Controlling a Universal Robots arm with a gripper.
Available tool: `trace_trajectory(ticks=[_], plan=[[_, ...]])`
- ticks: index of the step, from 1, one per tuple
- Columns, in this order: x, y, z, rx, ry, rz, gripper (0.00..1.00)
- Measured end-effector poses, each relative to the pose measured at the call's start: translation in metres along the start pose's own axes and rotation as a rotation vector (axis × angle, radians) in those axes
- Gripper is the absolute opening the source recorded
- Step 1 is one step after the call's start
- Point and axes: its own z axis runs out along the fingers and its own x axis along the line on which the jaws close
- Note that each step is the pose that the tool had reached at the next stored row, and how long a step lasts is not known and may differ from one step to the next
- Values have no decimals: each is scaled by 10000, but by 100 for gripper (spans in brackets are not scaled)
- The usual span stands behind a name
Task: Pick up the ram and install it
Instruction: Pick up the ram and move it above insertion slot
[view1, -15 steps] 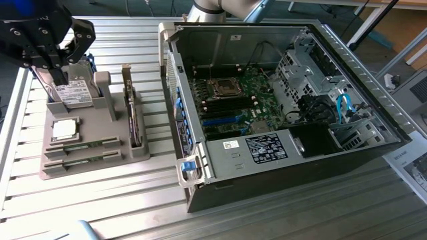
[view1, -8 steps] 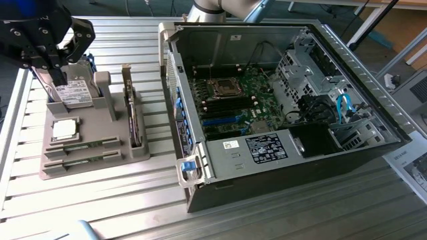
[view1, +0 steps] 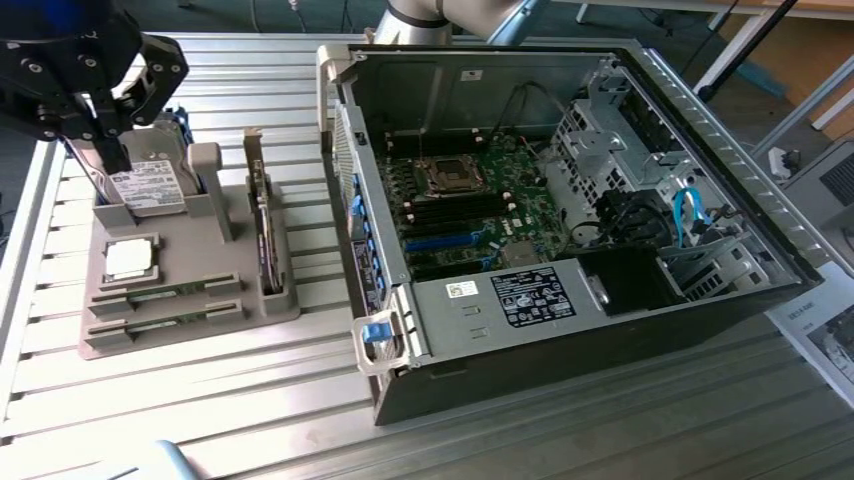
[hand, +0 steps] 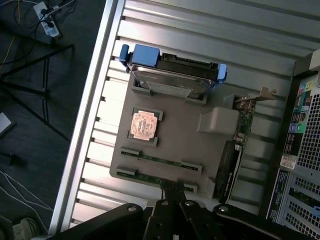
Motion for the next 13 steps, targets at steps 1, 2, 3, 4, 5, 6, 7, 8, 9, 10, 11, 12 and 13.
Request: trace_trajectory(ticks=[1,2,3,4,5,6,7,8,9,10,11,12,13], plan=[[0,0,0,7,16,-69,11],[0,0,0,15,31,-137,11],[0,0,0,25,50,-216,11],[-1,0,0,33,66,-285,11],[-1,0,0,41,83,-367,11],[-1,0,0,47,96,-444,11],[-1,0,0,56,115,-563,11],[-1,0,0,74,147,-718,11],[-1,0,0,79,156,-759,11],[-1,0,0,93,183,-878,11],[-1,0,0,103,202,-967,11],[-1,0,0,110,217,-1038,11],[-1,0,1,120,239,-1133,11]])
